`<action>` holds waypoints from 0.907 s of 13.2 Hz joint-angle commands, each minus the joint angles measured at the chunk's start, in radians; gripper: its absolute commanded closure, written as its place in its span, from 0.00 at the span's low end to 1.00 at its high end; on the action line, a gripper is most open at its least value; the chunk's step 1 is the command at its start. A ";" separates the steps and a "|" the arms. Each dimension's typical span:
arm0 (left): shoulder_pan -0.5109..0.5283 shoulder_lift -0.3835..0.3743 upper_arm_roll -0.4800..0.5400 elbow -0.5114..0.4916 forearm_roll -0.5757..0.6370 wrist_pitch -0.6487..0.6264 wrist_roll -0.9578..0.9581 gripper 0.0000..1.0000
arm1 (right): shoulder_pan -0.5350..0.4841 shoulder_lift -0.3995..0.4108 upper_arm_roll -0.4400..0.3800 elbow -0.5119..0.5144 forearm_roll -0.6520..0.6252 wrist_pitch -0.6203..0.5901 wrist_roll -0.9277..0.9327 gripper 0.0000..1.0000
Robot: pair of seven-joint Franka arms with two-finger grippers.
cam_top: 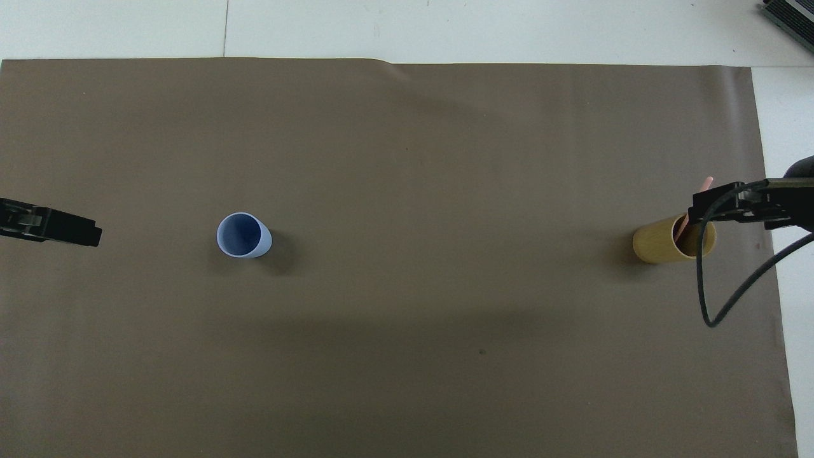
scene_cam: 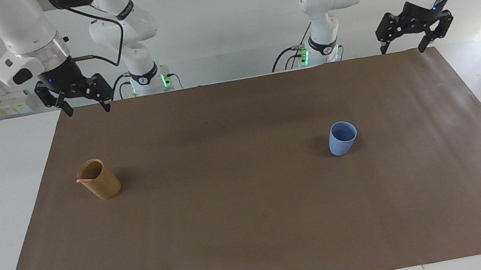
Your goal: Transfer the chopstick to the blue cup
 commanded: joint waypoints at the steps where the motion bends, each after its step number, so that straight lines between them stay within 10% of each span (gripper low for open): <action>1: 0.010 -0.025 -0.005 -0.026 0.006 -0.006 0.014 0.00 | -0.012 -0.018 0.001 -0.020 0.008 0.001 -0.030 0.00; 12: 0.011 -0.038 -0.005 -0.069 -0.023 0.020 0.009 0.00 | -0.020 -0.020 0.001 -0.026 0.020 0.006 -0.031 0.00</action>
